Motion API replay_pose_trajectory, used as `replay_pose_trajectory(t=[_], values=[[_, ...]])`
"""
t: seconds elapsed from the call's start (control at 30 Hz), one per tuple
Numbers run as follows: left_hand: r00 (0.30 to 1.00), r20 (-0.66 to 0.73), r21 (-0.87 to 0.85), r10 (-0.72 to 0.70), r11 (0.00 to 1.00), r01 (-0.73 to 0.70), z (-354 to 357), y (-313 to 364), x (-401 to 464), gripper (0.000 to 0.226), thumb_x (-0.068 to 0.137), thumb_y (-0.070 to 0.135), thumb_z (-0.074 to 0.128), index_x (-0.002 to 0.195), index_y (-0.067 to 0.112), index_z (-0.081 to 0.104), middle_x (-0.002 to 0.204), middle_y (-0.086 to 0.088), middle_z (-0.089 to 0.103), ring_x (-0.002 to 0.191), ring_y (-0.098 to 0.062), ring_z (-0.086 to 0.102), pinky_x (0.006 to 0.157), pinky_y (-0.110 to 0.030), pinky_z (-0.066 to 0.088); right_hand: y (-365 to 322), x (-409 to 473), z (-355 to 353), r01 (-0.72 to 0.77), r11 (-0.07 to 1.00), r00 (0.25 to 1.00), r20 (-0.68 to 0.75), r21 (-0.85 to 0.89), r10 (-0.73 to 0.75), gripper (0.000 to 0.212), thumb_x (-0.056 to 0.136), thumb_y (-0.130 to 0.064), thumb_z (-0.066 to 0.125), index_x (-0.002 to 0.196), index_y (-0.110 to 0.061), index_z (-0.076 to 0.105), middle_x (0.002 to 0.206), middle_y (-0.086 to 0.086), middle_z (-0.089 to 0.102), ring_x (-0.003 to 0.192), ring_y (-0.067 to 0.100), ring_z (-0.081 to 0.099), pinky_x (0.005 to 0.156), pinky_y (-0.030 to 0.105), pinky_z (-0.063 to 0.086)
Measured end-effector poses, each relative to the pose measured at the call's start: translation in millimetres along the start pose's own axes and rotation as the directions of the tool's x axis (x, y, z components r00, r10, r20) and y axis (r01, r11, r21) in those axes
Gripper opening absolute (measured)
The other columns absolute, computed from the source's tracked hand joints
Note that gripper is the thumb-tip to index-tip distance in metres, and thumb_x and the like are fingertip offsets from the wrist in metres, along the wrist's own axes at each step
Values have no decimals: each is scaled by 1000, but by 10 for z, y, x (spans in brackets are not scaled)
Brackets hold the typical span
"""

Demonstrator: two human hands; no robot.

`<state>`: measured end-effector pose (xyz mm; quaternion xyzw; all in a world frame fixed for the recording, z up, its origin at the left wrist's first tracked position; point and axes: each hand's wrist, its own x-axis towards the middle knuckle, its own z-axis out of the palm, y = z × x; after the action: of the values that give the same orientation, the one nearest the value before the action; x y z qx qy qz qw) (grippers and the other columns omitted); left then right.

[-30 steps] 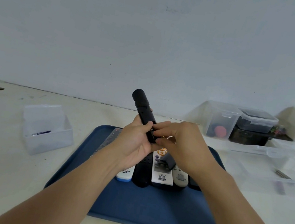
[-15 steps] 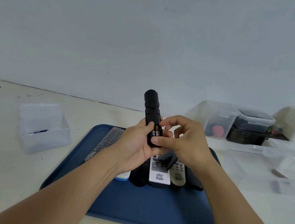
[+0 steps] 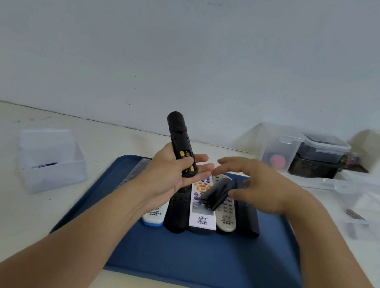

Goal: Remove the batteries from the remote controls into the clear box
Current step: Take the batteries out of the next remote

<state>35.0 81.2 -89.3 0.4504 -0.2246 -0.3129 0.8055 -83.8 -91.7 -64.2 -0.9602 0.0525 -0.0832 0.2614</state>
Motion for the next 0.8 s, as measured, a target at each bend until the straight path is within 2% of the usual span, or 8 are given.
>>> replay_pose_trajectory(t=[0.1, 0.2, 0.33, 0.43, 0.5, 0.63, 0.73, 0.8], values=[[1000, 13, -2, -3, 1000, 3, -21, -10, 9, 35, 104, -10, 38, 136, 4, 45, 101, -22, 76, 96, -40, 75, 76, -40, 63, -10, 16, 101, 34, 996, 990, 137, -80, -23, 58, 89, -3, 65, 134, -38, 59, 147, -20, 46, 137, 5, 40, 117, 32, 29], [999, 36, -6, -36, 999, 36, -17, -20, 3, 35, 105, -9, 38, 136, 6, 45, 97, -17, 78, 97, -39, 75, 77, -40, 63, -17, 28, 130, 1, 996, 980, 196, -87, 16, 56, 95, -2, 55, 131, -45, 58, 146, -19, 47, 138, 8, 39, 117, 35, 29], [999, -11, 0, -38, 999, 38, -31, -33, 24, 36, 104, -9, 40, 136, 8, 47, 104, -19, 76, 90, -34, 77, 75, -40, 62, -29, 23, 98, -2, 996, 971, 237, -88, 23, 53, 96, -1, 54, 128, -43, 61, 140, -16, 53, 129, 10, 47, 112, 33, 35], [998, -44, 16, -54, 998, 55, -36, -38, 32, 38, 104, -9, 41, 137, 8, 47, 113, -20, 69, 84, -29, 77, 75, -40, 62, -47, 17, 77, 7, 997, 979, 205, -74, 8, 49, 94, -2, 59, 122, -41, 64, 124, -17, 60, 107, 0, 54, 92, 17, 40], [996, -42, 37, -73, 997, 74, -29, -41, 25, 37, 104, -8, 40, 137, 7, 47, 115, -20, 68, 83, -27, 76, 76, -40, 63, -51, 8, 57, 12, 999, 985, 171, -40, -5, 46, 89, 0, 64, 118, -35, 67, 109, -17, 64, 91, -6, 56, 81, 14, 41], [996, -37, 30, -81, 996, 82, -2, -33, 12, 35, 105, -7, 40, 135, 7, 48, 108, -20, 67, 77, -27, 74, 75, -42, 64, -51, -14, -11, 13, 997, 997, 75, 78, -19, 39, 76, 7, 75, 101, -22, 69, 98, -4, 71, 95, 15, 66, 88, 33, 54], [997, -35, 3, -76, 997, 76, 18, -20, -1, 26, 108, 6, 40, 132, 8, 51, 99, -18, 66, 73, -25, 70, 75, -42, 63, -48, -48, -67, 29, 996, 999, 15, 87, -31, 29, 75, 6, 78, 86, -20, 71, 85, -5, 71, 84, 8, 66, 80, 21, 52], [996, -40, -30, -81, 996, 80, 30, -13, -8, 26, 111, 21, 38, 128, 8, 51, 92, -15, 65, 69, -23, 70, 73, -41, 64, -71, -62, -99, 49, 981, 998, -39, 188, -43, 27, 78, 11, 74, 85, -15, 71, 81, -4, 71, 77, 6, 66, 71, 13, 49]])
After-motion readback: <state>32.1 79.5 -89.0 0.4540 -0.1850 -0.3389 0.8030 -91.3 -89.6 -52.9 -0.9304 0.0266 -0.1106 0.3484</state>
